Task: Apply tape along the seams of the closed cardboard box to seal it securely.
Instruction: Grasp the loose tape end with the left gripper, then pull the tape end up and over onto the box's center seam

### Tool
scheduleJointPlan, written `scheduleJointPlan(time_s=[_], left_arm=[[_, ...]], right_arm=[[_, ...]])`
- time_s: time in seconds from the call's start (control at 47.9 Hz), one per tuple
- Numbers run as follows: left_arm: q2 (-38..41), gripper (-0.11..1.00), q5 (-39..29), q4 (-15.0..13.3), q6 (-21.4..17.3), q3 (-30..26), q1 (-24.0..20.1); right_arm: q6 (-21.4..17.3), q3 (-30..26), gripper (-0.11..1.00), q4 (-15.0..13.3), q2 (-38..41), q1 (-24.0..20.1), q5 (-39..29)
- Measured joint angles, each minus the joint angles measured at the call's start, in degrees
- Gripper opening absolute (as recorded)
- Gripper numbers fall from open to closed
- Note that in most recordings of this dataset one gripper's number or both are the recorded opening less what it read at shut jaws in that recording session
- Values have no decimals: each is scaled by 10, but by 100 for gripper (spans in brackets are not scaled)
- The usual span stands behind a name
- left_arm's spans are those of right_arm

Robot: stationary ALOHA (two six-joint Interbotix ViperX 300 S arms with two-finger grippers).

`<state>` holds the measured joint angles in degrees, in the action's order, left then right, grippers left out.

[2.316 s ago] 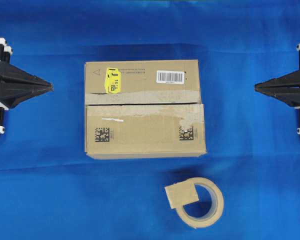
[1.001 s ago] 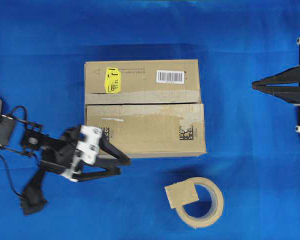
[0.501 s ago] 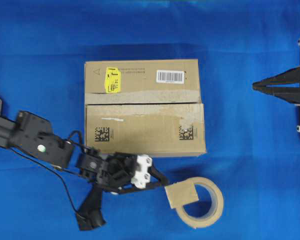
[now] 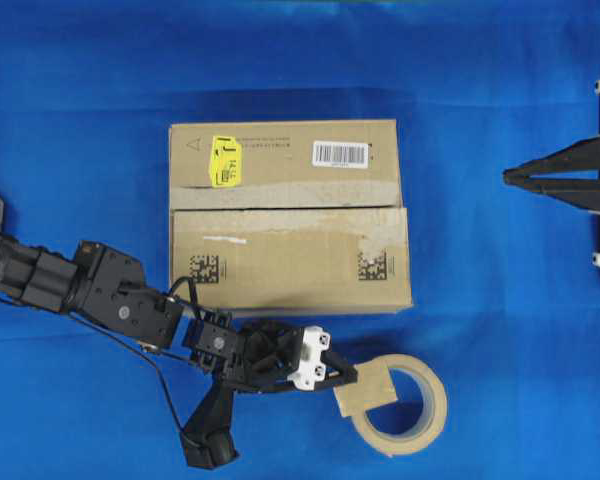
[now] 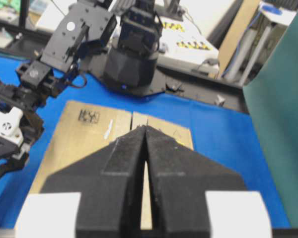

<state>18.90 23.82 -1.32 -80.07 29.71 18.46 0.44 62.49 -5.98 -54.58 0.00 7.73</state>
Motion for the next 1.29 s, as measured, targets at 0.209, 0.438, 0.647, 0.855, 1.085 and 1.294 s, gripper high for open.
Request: scheduleJointPlan(time_s=[0.209,0.438,0.647,0.855,1.085,1.294], left_arm=[[0,17,-30,0,-2,0,4],[0,1,-49,0,-3,-2,6],[-2,1,-50,0,-2,-2,7],[-49,1,-53,0,-3,-9,11],[-105,1,-62,0,-33,-13,13],[-149,1,-95,0,-47,-1,12]], right_arm=[[-1,0,0,-1,0,-1,-7],[-1,0,0,-1,0,-1,-7],[-3,0,0,0,0,-1,-7],[-5,0,0,-1,0,-1,-7],[-9,0,0,0,0,-4,-7],[-11,0,0,0,1,-11,-7]])
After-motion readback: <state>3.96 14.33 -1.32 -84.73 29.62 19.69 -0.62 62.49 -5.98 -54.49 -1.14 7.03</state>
